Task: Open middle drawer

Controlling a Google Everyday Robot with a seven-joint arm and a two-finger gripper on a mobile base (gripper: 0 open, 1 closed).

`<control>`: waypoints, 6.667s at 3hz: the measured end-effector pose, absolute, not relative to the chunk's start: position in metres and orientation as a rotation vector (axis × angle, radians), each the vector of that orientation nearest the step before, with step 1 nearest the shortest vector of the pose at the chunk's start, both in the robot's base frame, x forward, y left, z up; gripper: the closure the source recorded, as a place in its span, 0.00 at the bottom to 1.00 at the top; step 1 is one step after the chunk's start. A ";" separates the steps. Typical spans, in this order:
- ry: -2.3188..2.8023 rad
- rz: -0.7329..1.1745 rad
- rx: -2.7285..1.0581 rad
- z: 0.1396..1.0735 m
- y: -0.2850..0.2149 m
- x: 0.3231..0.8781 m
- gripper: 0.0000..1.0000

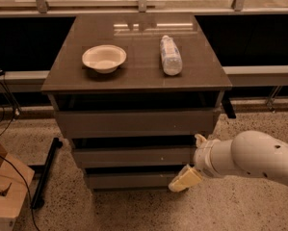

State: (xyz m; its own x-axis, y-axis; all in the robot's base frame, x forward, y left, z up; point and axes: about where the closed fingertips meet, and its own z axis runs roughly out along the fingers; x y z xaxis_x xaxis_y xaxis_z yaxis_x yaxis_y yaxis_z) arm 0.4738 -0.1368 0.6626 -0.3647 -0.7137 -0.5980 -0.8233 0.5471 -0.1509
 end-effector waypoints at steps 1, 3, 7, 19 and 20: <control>2.150 0.355 -1.143 0.629 -0.138 0.487 0.00; 2.179 0.390 -1.122 0.593 -0.125 0.489 0.00; 2.129 0.414 -1.030 0.489 -0.113 0.582 0.00; 2.263 0.478 -1.440 0.428 -0.122 0.612 0.41; 2.286 0.468 -1.547 0.430 -0.128 0.595 0.64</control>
Offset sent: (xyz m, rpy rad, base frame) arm 0.0117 -0.0014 -0.0304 0.1064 0.0176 -0.0221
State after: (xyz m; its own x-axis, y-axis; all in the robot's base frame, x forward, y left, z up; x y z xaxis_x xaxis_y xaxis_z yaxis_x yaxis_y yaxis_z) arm 0.5946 -0.1282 0.4297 -0.3489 -0.8201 -0.4536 -0.9324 0.3527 0.0795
